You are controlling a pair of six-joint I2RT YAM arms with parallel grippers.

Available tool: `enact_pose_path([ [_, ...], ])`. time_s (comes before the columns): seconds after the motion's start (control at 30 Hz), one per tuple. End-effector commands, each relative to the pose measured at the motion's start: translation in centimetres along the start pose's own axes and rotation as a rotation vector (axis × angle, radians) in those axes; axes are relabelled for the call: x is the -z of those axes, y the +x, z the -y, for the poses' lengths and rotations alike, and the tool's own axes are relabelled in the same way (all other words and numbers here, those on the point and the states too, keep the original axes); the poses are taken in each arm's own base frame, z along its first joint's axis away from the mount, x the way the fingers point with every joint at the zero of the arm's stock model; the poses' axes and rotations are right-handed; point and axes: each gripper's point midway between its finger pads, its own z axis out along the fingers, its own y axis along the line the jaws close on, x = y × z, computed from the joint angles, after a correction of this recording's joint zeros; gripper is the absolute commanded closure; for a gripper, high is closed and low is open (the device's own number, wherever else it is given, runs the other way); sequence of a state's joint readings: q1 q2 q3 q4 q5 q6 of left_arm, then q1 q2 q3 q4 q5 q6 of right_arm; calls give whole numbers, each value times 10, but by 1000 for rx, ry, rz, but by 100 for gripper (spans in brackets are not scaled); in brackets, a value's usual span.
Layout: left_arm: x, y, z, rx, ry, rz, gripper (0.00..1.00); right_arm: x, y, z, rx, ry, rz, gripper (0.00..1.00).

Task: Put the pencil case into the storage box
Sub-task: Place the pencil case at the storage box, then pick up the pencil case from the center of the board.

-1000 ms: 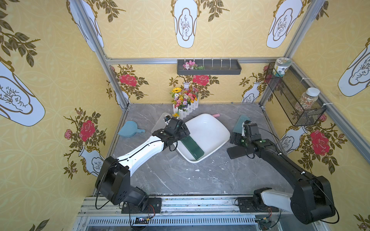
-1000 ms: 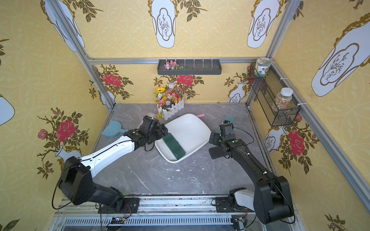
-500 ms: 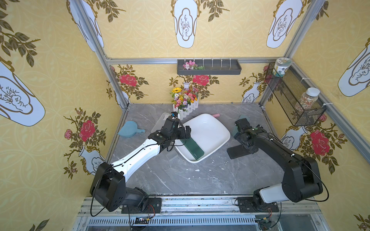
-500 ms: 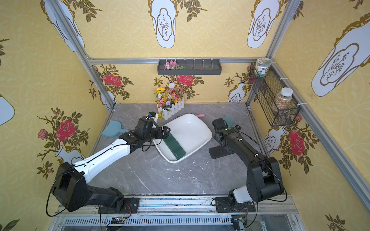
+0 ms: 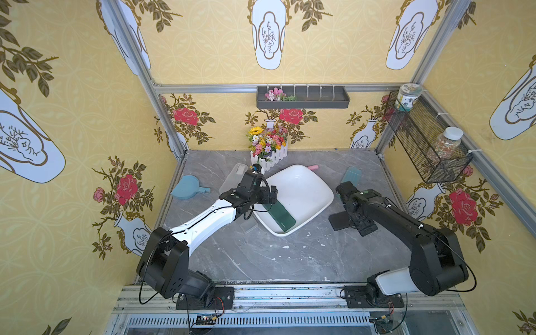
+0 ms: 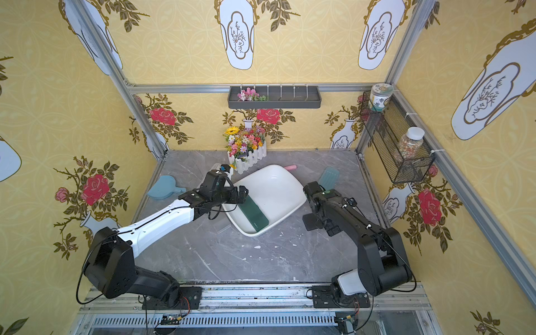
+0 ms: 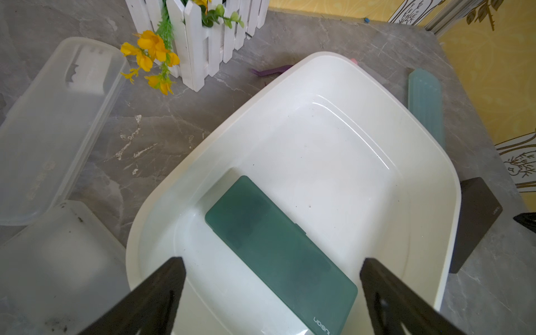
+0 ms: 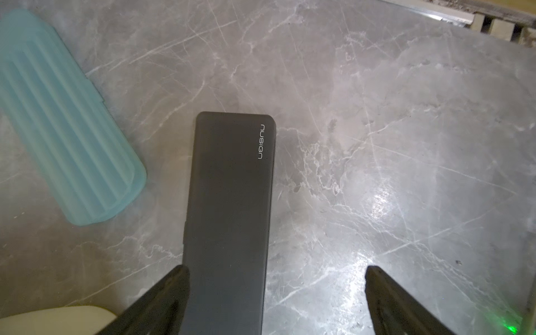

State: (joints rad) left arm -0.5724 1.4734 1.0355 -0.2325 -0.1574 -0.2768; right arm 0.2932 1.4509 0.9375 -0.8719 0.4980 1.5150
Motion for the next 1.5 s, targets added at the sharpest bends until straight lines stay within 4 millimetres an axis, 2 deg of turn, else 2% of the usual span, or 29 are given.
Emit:
enact_pose_path([
  [0.0,-3,-1,2,-14,13,10,0,-8,5,-16,-43,-44,-12,3],
  [0.23,-7,4,-5,-16,-19,0,0,-19,8,-42,-1,-86,-10,3],
  [0.37,-9,6,-7,-17,-32,-3,0,-31,15,-50,1,-86,-36,3],
  [0.67,-15,10,-12,-21,-55,-18,0,-59,26,-48,-42,-96,-99,3],
  [0.9,-19,13,-14,-25,-62,-28,0,-67,28,-50,-22,-87,-93,0],
  [1.0,-20,14,-14,-26,-66,-31,0,-70,31,-49,-16,-83,-95,9],
  [1.3,-22,17,-18,-30,-83,-38,0,-86,50,-50,54,-118,-146,22],
  [1.47,-23,18,-19,-32,-88,-38,0,-87,53,-57,123,-128,-163,23],
])
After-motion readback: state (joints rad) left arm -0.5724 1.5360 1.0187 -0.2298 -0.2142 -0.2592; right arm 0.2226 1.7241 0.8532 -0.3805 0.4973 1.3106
